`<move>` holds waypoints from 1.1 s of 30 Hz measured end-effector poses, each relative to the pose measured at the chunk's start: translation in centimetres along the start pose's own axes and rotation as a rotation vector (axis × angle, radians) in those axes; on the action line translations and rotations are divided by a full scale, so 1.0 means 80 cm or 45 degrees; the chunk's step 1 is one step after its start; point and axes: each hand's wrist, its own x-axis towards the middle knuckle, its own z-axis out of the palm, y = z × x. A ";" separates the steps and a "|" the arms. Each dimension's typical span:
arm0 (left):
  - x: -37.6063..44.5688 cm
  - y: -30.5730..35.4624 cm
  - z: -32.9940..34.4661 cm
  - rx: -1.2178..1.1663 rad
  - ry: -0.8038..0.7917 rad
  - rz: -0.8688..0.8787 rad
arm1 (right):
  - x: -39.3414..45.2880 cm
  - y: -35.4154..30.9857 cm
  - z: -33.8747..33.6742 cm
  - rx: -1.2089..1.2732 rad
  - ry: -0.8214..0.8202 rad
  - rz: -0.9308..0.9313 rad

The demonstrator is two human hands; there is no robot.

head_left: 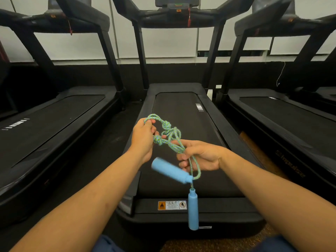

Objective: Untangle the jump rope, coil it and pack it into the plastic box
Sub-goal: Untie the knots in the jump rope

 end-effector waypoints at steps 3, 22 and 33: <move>-0.007 0.005 0.001 -0.019 0.002 0.009 | 0.005 -0.001 0.004 0.023 0.081 0.001; -0.007 0.035 0.002 -0.189 0.054 0.103 | -0.001 0.010 -0.005 -0.929 0.355 -0.081; -0.010 0.043 -0.004 0.040 -0.134 0.042 | -0.021 -0.007 -0.016 -0.756 0.215 0.023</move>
